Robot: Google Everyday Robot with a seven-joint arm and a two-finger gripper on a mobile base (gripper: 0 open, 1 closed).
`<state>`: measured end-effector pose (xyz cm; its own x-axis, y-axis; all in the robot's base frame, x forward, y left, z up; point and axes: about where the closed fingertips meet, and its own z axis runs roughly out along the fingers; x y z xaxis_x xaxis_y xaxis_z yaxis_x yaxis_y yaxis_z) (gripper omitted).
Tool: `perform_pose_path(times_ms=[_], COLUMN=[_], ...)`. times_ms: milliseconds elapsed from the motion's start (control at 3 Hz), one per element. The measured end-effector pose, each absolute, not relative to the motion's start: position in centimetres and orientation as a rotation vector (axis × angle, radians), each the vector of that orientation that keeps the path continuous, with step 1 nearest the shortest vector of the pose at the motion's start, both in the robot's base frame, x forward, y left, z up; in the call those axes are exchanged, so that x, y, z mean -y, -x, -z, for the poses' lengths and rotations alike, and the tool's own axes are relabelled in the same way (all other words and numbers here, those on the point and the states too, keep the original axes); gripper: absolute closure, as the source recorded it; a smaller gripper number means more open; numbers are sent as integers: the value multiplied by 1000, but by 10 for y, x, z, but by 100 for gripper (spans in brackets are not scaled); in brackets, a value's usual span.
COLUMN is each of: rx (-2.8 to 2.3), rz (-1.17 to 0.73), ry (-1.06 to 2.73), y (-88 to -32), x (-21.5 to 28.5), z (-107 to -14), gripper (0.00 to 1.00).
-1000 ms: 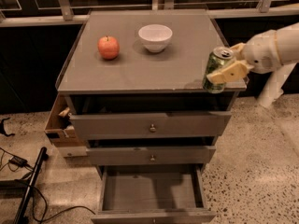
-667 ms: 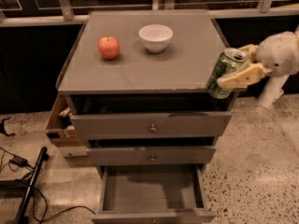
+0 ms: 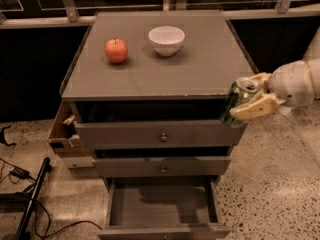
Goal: Place green can into bottom drawer
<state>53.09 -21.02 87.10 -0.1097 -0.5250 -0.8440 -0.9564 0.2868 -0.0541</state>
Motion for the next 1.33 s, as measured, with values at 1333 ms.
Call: perform_pose_path(times_ms=[1333], rx=[-1851], rz=[-897], ry=[1281], y=[-447], x=[188], z=[-616], gripper=[100])
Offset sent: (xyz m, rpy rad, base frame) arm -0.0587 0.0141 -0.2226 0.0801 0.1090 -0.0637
